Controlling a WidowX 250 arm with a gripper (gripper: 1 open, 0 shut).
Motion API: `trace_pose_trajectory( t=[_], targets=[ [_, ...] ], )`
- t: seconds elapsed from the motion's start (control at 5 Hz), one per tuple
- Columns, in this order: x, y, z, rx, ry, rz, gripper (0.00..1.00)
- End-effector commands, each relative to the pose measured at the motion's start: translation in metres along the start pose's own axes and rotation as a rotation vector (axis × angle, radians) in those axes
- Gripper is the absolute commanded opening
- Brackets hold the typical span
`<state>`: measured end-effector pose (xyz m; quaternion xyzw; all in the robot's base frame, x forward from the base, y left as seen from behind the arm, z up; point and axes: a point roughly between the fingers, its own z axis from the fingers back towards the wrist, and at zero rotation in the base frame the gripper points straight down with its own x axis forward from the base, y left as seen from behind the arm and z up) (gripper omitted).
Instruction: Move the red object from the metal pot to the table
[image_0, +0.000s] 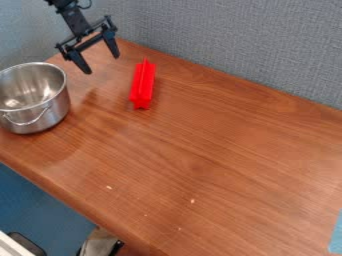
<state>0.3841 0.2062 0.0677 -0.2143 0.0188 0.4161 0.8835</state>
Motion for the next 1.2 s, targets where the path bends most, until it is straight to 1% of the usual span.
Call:
trace_pose_trajectory(
  t=[0.0, 0.2, 0.4, 0.6, 0.8, 1.0],
  targets=[
    [-0.028, -0.037, 0.052, -0.029, -0.106, -0.143, 1.0],
    [-0.032, -0.038, 0.061, -0.041, -0.104, -0.198, 1.0],
    [-0.032, -0.038, 0.064, -0.047, -0.097, -0.242, 1.0],
    [-0.035, -0.035, 0.038, -0.067, -0.114, -0.195, 1.0],
    [-0.045, -0.034, 0.025, -0.085, -0.142, -0.175, 1.0],
    [-0.049, -0.033, 0.007, -0.101, -0.164, -0.146, 1.0]
  ],
)
